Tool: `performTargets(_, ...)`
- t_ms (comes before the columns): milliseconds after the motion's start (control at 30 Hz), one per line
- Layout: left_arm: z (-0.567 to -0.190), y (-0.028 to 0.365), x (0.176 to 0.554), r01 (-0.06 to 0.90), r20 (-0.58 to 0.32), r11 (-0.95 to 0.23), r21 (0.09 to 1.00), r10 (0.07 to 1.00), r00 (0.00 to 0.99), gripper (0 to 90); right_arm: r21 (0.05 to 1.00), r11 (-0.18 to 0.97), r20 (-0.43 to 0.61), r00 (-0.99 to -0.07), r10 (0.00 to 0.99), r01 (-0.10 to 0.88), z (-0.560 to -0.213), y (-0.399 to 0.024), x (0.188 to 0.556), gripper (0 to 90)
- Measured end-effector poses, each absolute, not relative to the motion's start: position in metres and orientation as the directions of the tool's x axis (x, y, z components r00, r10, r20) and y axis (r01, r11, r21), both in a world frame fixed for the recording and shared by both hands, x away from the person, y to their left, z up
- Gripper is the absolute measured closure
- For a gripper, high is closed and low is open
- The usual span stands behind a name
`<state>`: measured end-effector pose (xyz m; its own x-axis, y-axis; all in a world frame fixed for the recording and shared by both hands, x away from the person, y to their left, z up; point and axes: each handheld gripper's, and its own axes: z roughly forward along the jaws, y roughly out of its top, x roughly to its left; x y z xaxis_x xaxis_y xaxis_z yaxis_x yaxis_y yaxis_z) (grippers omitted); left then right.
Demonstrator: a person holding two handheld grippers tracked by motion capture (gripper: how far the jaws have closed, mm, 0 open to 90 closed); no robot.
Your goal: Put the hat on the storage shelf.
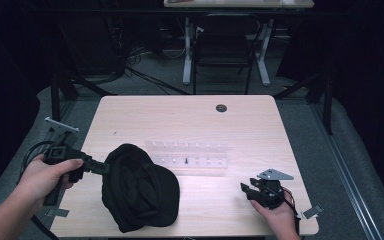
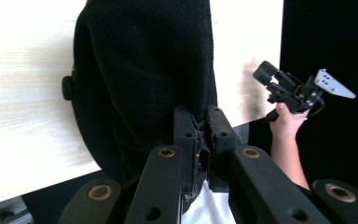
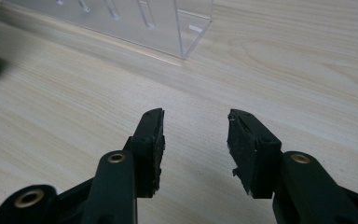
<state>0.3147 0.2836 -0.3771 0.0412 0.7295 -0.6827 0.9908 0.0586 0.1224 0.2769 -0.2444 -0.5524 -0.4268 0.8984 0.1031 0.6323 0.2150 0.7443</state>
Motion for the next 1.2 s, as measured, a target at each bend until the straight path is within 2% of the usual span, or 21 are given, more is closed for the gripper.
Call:
performTargets(467,-0.346,0.287,0.312,0.983,-0.746,0.073,0.169,0.661,0.079,85.4,0.744,0.215,0.104,-0.428,0.898,0.632,-0.552,-0.244,0.277,55.6)
performTargets(867,-0.325,0.294,0.317,0.968,-0.752,0.121,0.220,0.653,0.089,85.4,0.744,0.213,0.108,-0.429,0.897,0.633,-0.552,-0.245,0.277,55.6)
performTargets(1200,-0.310,0.290,0.324,0.961,-0.800,0.151,0.233,0.592,0.101,85.4,0.741,0.207,0.113,-0.423,0.899,0.639,-0.553,-0.246,0.277,55.5)
